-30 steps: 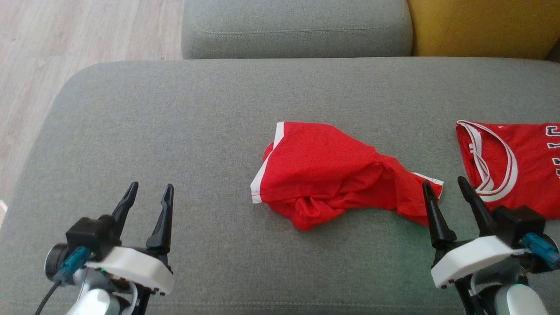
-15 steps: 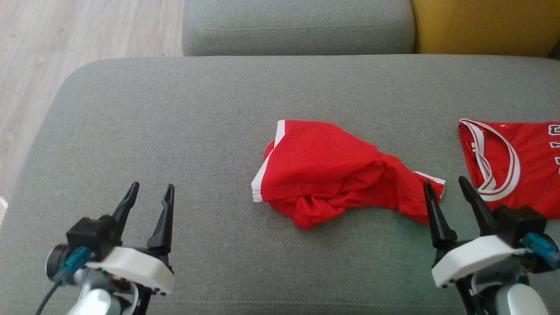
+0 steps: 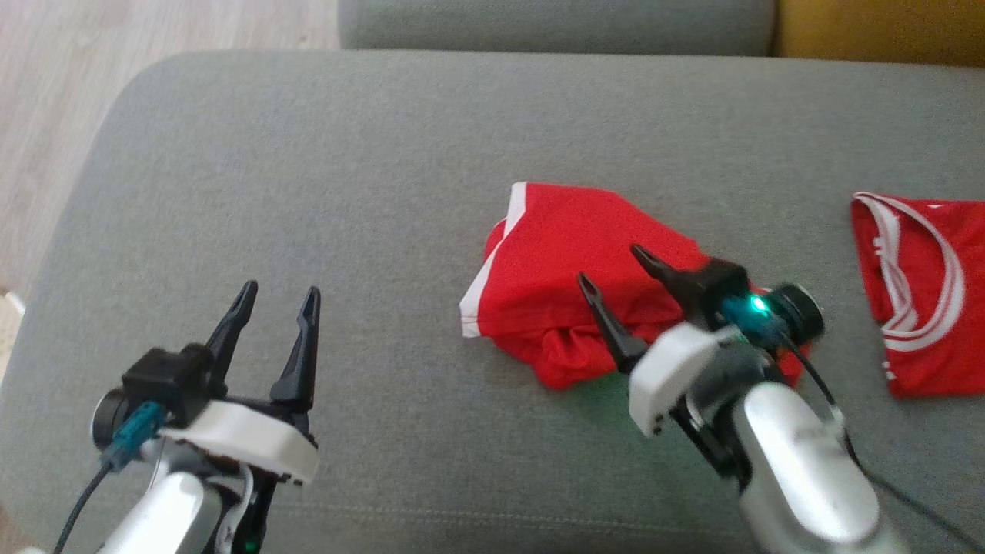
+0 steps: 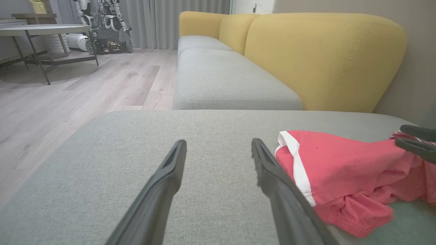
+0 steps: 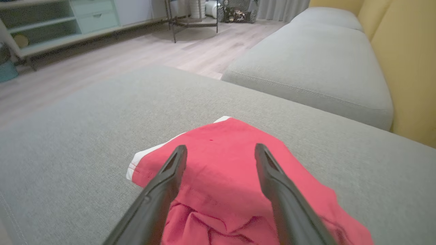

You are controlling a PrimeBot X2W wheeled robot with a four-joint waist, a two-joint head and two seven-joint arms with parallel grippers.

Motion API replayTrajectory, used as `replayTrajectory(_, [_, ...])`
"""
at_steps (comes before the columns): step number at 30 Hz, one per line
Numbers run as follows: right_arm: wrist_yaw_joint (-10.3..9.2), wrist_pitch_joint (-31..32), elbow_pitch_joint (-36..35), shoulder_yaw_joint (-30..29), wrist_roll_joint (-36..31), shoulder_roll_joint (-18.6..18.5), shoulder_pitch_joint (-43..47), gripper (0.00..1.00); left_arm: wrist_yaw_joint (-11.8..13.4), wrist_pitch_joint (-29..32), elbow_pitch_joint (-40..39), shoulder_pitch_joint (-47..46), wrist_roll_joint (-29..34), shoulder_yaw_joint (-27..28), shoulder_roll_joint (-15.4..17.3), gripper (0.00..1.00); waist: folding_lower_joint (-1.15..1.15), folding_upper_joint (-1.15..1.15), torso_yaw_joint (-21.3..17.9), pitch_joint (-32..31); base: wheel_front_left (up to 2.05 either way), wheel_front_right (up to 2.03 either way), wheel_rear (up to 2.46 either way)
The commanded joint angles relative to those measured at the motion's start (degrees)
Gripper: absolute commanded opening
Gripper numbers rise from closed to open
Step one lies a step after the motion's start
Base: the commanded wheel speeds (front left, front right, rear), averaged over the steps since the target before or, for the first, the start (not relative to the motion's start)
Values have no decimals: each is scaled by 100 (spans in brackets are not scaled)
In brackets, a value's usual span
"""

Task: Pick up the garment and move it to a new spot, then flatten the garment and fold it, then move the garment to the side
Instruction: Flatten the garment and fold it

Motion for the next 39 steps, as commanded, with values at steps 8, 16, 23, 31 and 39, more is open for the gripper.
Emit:
replayTrajectory(8, [-5, 713, 1391, 1219, 220, -538, -1699, 100, -215, -178, 94, -667, 13, 191, -106, 100, 0, 0, 434, 462, 0, 0, 0])
replayTrajectory(16, [-5, 1318, 2135, 2022, 886, -745, -2291, 36, -323, -251, 271, -774, 34, 248, -221, 100, 0, 0, 486, 611, 0, 0, 0])
replayTrajectory(23, [-5, 1147, 2247, 2004, 1386, -756, -2331, 0, -375, -276, 340, -796, 79, 300, -279, 100, 0, 0, 420, 631, 0, 0, 0])
replayTrajectory(31, [-5, 348, 1620, 1148, 1601, -627, -1919, 0, -375, -288, 359, -700, 122, 404, -282, 100, 0, 0, 230, 488, 0, 0, 0])
replayTrajectory(39, [-5, 150, 621, -123, 1672, -455, -1010, 0, -352, -290, 305, -603, 155, 442, -237, 100, 0, 0, 58, 379, 0, 0, 0])
